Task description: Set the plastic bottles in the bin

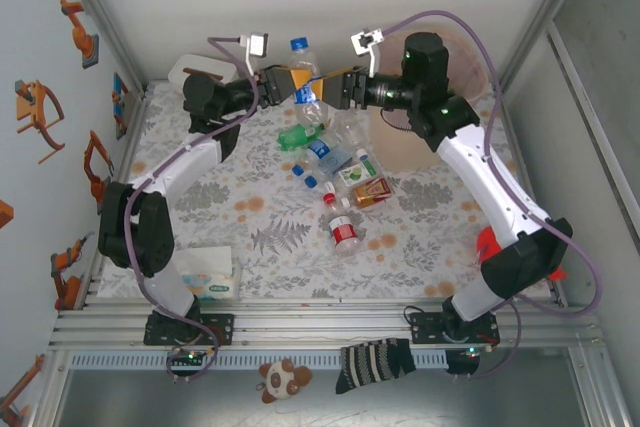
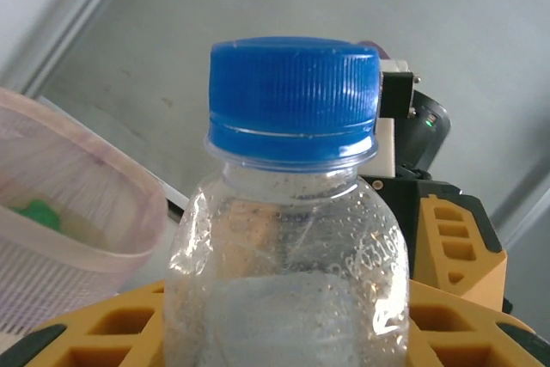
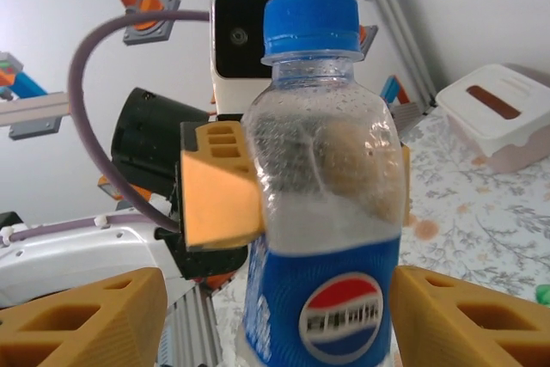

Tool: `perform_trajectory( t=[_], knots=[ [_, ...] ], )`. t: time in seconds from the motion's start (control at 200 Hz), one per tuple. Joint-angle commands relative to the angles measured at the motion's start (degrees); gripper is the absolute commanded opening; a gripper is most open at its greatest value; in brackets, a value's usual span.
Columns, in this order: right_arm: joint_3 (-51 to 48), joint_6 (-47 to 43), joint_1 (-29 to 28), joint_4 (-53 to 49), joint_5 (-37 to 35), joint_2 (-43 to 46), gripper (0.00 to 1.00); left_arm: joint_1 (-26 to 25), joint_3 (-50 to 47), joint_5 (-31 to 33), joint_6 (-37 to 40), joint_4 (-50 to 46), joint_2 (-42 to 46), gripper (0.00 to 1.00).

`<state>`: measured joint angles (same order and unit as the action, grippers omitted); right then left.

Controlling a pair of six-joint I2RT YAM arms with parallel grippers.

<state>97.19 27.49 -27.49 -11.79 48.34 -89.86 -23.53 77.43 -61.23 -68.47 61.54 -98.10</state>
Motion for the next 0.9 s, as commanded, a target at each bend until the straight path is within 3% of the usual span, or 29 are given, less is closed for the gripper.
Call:
perform_trajectory(
  t=[0.0,0.446,0.736,0.896],
  knots=[
    [2.3,-3.5,-0.9,-0.7,2.2,1.0,0.68,-0.6,2.4,-2.4,4.1,-1.5,4.2,0.38],
    [-0.6,-5.0,-3.1,3.5,7.9,3.1,0.64,-2.8,4.4,-3.1,10.7,-9.3,8.1,0.39],
    [-0.3,-5.1,-3.5,2.8,7.1,3.5,0.48,-2.8,4.0,-2.6,12.5,-11.2,8.8,0.42],
    [0.1,-4.8,-3.5,2.4,6.8,3.7,0.42,-2.8,3.8,-1.9,14.9,-13.8,10.0,0.50]
  ],
)
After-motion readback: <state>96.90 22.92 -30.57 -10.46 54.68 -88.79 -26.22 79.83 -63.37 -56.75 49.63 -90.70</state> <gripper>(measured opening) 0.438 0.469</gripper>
